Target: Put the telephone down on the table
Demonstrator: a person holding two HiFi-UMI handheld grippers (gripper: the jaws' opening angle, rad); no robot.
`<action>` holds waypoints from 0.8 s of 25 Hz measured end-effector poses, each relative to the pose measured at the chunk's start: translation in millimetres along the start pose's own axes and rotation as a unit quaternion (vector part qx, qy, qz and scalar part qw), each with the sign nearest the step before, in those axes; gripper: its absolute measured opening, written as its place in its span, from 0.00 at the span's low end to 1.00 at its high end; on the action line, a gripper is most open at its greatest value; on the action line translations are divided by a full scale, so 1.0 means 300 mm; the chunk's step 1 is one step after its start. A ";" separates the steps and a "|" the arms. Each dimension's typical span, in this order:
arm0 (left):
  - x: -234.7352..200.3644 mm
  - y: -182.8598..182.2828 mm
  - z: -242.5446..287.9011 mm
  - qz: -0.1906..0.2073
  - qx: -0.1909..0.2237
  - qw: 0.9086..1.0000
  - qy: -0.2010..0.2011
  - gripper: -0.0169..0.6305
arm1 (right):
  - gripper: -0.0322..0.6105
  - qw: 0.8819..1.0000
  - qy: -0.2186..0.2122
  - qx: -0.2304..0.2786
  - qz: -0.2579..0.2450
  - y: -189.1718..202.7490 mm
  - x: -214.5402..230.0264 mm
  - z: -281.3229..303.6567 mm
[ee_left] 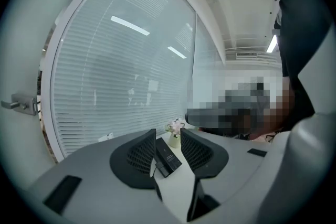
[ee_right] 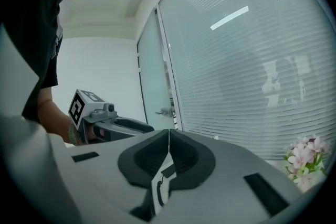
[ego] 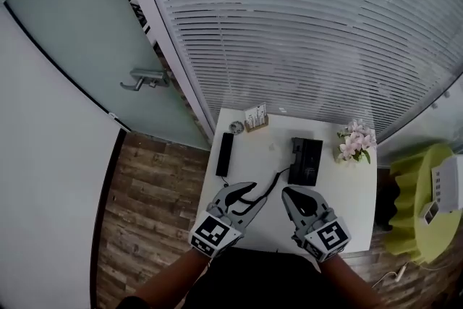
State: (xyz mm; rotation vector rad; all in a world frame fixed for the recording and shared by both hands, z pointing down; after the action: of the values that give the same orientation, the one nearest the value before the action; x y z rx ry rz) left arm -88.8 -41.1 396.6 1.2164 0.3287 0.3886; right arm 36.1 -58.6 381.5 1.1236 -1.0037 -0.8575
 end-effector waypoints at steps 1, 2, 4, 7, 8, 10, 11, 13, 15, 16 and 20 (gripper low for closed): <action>0.030 -0.018 -0.005 0.004 0.005 1.000 0.005 0.26 | 0.09 1.000 0.001 0.005 -0.004 -0.013 -0.010 -0.026; 0.058 -0.036 -0.010 0.005 0.011 1.000 0.009 0.26 | 0.09 1.000 0.003 0.009 -0.009 -0.024 -0.020 -0.054; 0.112 -0.074 -0.021 0.004 0.023 1.000 0.015 0.26 | 0.09 1.000 0.007 0.014 -0.018 -0.042 -0.036 -0.109; 0.180 -0.127 -0.035 0.014 0.046 0.999 0.012 0.26 | 0.09 0.999 0.010 0.022 -0.026 -0.064 -0.051 -0.178; 0.199 -0.143 -0.038 0.020 0.054 0.998 0.008 0.26 | 0.09 0.999 0.010 0.025 -0.028 -0.071 -0.054 -0.199; 0.235 -0.167 -0.045 0.028 0.070 0.997 0.002 0.25 | 0.09 0.999 0.012 0.032 -0.033 -0.085 -0.060 -0.236; 0.252 -0.176 -0.052 0.032 0.078 0.996 -0.002 0.24 | 0.09 0.999 0.011 0.035 -0.036 -0.091 -0.066 -0.252; 0.284 -0.194 -0.068 0.041 0.093 0.995 -0.011 0.19 | 0.09 0.998 0.008 0.041 -0.040 -0.101 -0.077 -0.279; 0.314 -0.207 -0.085 0.045 0.107 0.993 -0.020 0.13 | 0.09 0.998 0.003 0.046 -0.047 -0.109 -0.090 -0.300; 0.327 -0.206 -0.092 0.044 0.113 0.992 -0.023 0.10 | 0.09 0.998 0.000 0.048 -0.050 -0.113 -0.097 -0.309; 0.363 -0.193 -0.113 0.021 0.124 0.992 -0.031 0.04 | 0.09 0.997 -0.013 0.053 -0.061 -0.128 -0.125 -0.328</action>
State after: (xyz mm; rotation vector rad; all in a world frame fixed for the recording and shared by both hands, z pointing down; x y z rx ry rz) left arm -0.5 20.2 327.0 1.4782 0.3050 0.3528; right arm 114.7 -2.6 324.7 1.2772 -1.0197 -0.9256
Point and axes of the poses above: the fingertips, and each gripper's own axes: z forward along the fingers, x to its right, y out of its underside, the point moved 5 cm from there along -z, backward along the fingers, and after that the axes turned 15 degrees about -y, right-handed, at the moved point
